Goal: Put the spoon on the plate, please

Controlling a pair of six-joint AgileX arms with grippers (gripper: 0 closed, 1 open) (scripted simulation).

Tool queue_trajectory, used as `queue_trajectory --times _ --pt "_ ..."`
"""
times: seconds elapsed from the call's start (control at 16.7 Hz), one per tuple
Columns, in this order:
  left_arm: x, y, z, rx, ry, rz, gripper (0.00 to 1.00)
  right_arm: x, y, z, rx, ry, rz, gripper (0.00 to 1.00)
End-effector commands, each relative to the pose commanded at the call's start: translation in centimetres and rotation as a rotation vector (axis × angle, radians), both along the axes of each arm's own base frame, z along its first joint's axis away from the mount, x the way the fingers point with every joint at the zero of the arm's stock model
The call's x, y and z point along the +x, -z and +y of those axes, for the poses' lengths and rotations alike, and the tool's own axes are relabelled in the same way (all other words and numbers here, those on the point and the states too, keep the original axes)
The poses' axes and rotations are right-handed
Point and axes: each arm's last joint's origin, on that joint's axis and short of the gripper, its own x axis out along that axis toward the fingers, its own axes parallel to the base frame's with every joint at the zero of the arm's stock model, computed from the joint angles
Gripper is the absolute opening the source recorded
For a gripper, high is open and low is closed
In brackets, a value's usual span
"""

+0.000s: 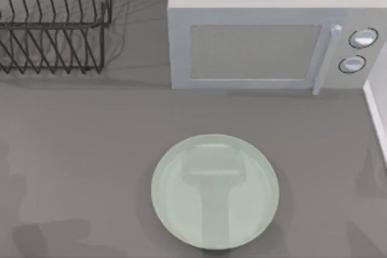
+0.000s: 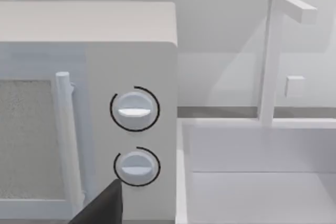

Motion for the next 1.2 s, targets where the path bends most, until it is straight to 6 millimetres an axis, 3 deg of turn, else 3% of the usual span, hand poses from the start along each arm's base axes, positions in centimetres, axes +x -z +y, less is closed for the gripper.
queue_trajectory --times 0.36,0.78,0.96,1.2 --pt "2.1 -0.1 3.3 -0.108 -0.023 0.256 1.00 0.0 0.0 0.0 0.000 0.000 0.000 1.00" --pt "2.3 0.0 3.4 -0.115 -0.021 0.269 1.00 0.0 0.0 0.0 0.000 0.000 0.000 1.00" --pt "2.5 1.6 3.6 -0.118 -0.024 0.273 1.00 0.0 0.0 0.0 0.000 0.000 0.000 1.00" --pt "2.9 6.0 3.8 -0.113 -0.025 0.265 1.00 0.0 0.0 0.0 0.000 0.000 0.000 1.00"
